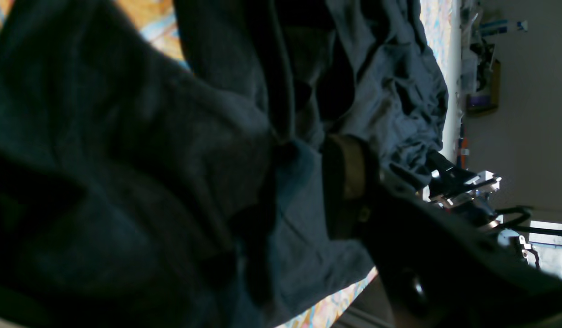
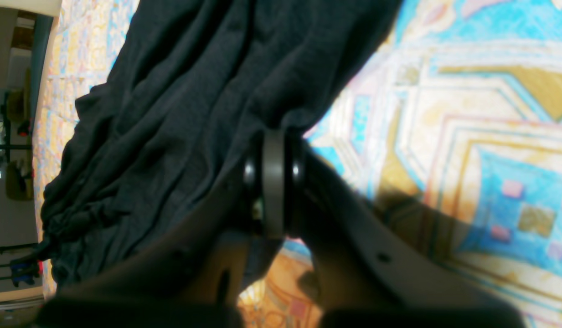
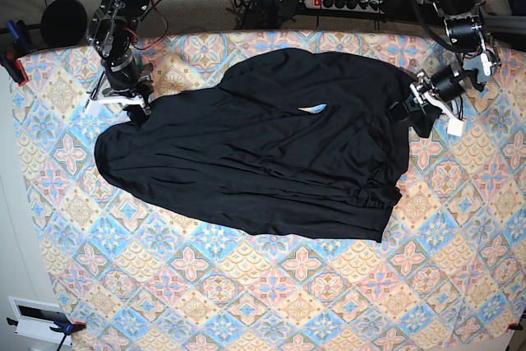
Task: Layout the t-shirt on the table in an organized manner, then fold the t-shirt properly
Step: 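Lift the shirt with both grippers and swing it up off the table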
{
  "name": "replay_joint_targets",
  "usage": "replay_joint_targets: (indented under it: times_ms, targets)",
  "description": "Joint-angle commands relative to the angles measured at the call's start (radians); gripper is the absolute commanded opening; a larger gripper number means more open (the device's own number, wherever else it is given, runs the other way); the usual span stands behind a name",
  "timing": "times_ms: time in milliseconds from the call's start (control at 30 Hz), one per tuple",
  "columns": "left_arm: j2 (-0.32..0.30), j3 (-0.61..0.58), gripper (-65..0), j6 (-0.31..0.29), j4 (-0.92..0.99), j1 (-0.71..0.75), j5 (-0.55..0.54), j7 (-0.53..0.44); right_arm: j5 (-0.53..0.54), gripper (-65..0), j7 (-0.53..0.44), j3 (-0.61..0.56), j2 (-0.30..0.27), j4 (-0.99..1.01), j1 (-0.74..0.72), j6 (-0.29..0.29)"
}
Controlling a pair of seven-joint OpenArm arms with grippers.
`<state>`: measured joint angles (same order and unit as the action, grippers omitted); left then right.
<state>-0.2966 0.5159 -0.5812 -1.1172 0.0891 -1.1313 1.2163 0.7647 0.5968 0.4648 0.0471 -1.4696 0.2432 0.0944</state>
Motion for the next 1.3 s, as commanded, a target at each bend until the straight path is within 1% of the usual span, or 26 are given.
replay_joint_targets:
  times_ms: [0, 467, 500, 533, 567, 667, 700, 900, 1000, 1133, 1267]
  targets:
    - [0.009, -0.013, -33.6, 0.019, 0.006, 0.007, 0.075, 0.052, -0.07, -65.0, 0.199, -0.024, 0.024, 0.036, 0.023, -0.054]
    - [0.009, -0.07, -34.6, 0.02, 0.007, -0.051, 0.076, 0.052, -0.07, -65.0, 0.2, -0.024, 0.024, 0.036, 0.023, -0.054]
    - [0.009, -0.07, -36.2, 0.02, 0.007, -0.051, 0.076, 0.052, -0.07, -65.0, 0.2, -0.024, 0.024, 0.036, 0.023, -0.054]
    - [0.009, -0.07, -39.2, 0.02, 0.007, -0.051, 0.076, 0.052, -0.07, -65.0, 0.2, -0.024, 0.024, 0.036, 0.023, -0.054]
    - [0.009, -0.07, -44.2, 0.02, 0.007, -0.053, 0.076, 0.052, -0.07, -65.0, 0.2, -0.024, 0.024, 0.036, 0.023, -0.054]
    - [0.009, -0.07, -63.8, 0.02, 0.007, -0.055, 0.076, 0.05, -0.07, -65.0, 0.199, -0.024, 0.024, 0.036, 0.023, -0.054]
    - [0.007, -0.07, -65.0, 0.02, 0.007, -0.055, 0.076, 0.05, -0.07, -65.0, 0.199, -0.024, 0.024, 0.036, 0.023, -0.054]
    - [0.0, -0.066, -65.0, 0.017, 0.001, -0.055, 0.072, 0.05, -0.07, -65.0, 0.199, -0.024, 0.024, 0.022, 0.023, -0.054]
    - [-0.017, -0.066, -65.0, 0.013, -0.071, -0.047, 0.067, 0.05, -0.07, -65.0, 0.202, -0.022, 0.024, -0.065, 0.023, -0.054]
    - [-0.02, -0.066, -65.0, 0.013, -0.265, -0.016, 0.066, 0.05, -0.07, -65.0, 0.208, -0.022, -0.026, -0.202, 0.028, -0.054]
    - [-0.02, -0.066, -65.0, 0.011, -0.43, -0.012, 0.064, 0.052, -0.07, -65.0, 0.208, -0.022, -0.085, -0.28, 0.026, -0.054]
